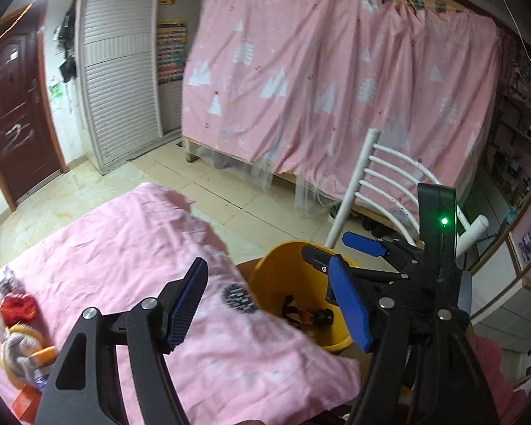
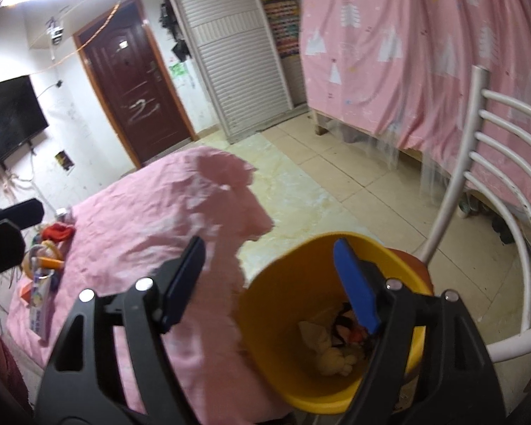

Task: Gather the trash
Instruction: 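Move both open tools back over the bed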

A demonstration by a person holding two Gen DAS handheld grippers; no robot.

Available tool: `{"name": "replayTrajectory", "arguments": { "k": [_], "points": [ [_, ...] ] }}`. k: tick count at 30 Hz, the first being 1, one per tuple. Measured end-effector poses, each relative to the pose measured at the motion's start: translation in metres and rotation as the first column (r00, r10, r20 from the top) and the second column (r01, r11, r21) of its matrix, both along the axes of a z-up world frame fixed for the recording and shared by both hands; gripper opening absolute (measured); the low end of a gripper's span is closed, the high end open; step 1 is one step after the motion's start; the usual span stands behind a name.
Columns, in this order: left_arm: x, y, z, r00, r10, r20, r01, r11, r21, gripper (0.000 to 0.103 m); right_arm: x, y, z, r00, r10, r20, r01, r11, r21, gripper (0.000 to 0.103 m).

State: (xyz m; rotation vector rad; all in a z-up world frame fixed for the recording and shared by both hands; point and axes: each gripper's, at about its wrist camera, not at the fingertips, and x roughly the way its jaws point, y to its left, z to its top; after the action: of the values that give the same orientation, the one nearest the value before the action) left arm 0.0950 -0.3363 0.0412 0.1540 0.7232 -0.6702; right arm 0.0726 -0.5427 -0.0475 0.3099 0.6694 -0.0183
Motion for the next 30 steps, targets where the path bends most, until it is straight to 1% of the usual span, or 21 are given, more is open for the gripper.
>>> {"name": "replayTrajectory", "arguments": {
  "k": [2, 4, 9, 12, 19, 24, 30],
  "points": [
    [-0.001, 0.018, 0.003, 1.0, 0.021, 0.007, -0.021, 1.0, -0.011, 0.062, 0.005, 0.014, 0.004, 1.0, 0.025, 0.004, -0.025, 1.0, -0.002, 0.073],
    [-0.001, 0.037, 0.006, 0.999, 0.047, 0.011, -0.046, 0.999, -0.024, 0.062, 0.011, 0.033, 0.008, 0.998, 0.058, 0.008, -0.058, 0.998, -0.004, 0.077],
    [0.002, 0.084, 0.011, 0.993, 0.119, 0.017, -0.118, 0.992, -0.052, 0.066, 0.023, 0.081, 0.018, 0.989, 0.145, 0.011, -0.145, 0.989, -0.032, 0.077],
    [0.005, 0.113, 0.012, 0.986, 0.167, 0.017, -0.166, 0.984, -0.068, 0.066, 0.029, 0.107, 0.022, 0.982, 0.189, 0.01, -0.188, 0.981, -0.045, 0.077],
    [0.018, 0.175, 0.014, 0.963, 0.267, 0.039, -0.265, 0.963, -0.048, 0.067, 0.046, 0.165, 0.026, 0.96, 0.28, -0.001, -0.279, 0.958, -0.062, 0.077],
    [0.029, 0.223, 0.017, 0.934, 0.351, 0.071, -0.35, 0.937, -0.027, 0.067, 0.05, 0.21, 0.025, 0.925, 0.38, 0.007, -0.378, 0.923, -0.077, 0.077],
    [0.046, 0.278, 0.014, 0.894, 0.441, 0.074, -0.442, 0.897, -0.003, 0.067, 0.054, 0.254, 0.021, 0.871, 0.492, 0.007, -0.49, 0.868, -0.076, 0.077]
  ]
}}
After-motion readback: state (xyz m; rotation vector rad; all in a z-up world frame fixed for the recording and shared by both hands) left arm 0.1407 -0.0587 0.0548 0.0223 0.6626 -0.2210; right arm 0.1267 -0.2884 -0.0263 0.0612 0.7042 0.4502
